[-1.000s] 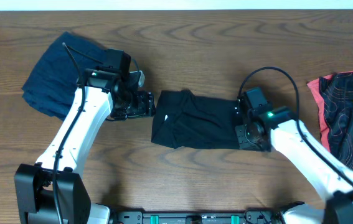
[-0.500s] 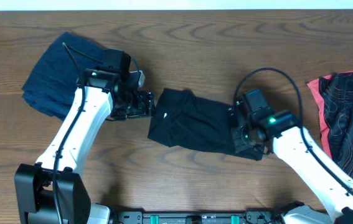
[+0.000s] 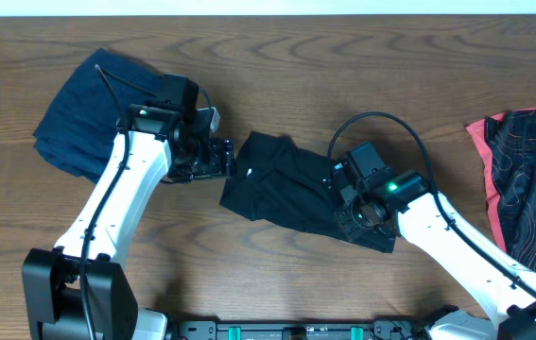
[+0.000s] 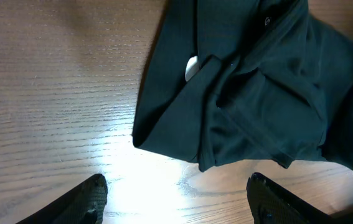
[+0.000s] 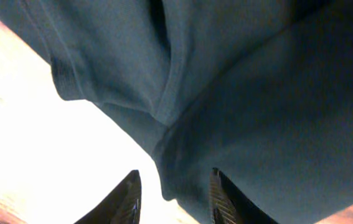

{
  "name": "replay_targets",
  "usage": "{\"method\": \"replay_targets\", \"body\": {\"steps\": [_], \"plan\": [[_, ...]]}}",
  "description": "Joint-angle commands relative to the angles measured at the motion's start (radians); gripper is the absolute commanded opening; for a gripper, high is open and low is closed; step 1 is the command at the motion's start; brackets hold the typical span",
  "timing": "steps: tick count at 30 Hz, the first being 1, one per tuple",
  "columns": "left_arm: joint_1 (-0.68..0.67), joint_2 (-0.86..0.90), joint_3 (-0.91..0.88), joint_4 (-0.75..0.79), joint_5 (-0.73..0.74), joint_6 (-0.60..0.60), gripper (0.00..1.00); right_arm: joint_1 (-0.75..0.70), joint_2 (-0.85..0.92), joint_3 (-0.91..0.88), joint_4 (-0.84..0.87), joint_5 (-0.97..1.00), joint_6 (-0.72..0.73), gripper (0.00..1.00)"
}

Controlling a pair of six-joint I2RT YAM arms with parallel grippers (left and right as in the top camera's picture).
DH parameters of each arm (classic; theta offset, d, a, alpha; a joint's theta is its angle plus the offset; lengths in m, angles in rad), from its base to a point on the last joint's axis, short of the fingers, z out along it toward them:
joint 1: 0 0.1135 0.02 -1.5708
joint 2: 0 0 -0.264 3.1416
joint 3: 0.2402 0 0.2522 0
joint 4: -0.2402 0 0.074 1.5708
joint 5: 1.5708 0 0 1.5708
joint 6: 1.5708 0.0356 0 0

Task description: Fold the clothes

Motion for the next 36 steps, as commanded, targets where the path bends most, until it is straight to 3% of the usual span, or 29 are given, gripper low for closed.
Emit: {"method": "replay_targets", "body": {"steps": [1,4,7,8,14,24,25,30,36], "plan": [[0.003,-0.008,0.018,0.001,-0.005,-0.001,0.74,-0.011,-0.014,0.013,0.024,-0.016,0.013,0.34],[0.003,-0.008,0.018,0.001,-0.005,-0.001,0.74,-0.068,-0.053,0.027,0.087,-0.035,0.127,0.27],[0.002,-0.008,0.018,0.000,-0.005,-0.001,0.74,-0.156,-0.066,0.027,0.146,-0.035,0.300,0.04],[0.000,-0.008,0.017,0.001,-0.005,-0.001,0.74,-0.188,-0.063,0.026,0.154,-0.035,0.341,0.01],[-0.018,-0.008,0.016,0.000,-0.005,-0.001,0.74,-0.310,0.023,0.005,0.181,-0.032,0.446,0.01],[-0.023,-0.008,0.016,-0.042,-0.005,-0.001,0.74,-0.294,0.345,0.002,0.422,-0.185,0.510,0.01],[-0.022,-0.008,0.016,-0.052,-0.005,-0.001,0.79,-0.295,0.357,0.002,0.436,-0.209,0.499,0.01],[-0.022,-0.008,0.007,-0.051,-0.005,0.010,0.88,-0.316,0.280,0.002,0.406,-0.271,0.373,0.01],[-0.022,0.006,-0.029,0.056,-0.005,0.014,0.91,-0.316,0.052,0.002,0.236,-0.241,0.287,0.04]]}}
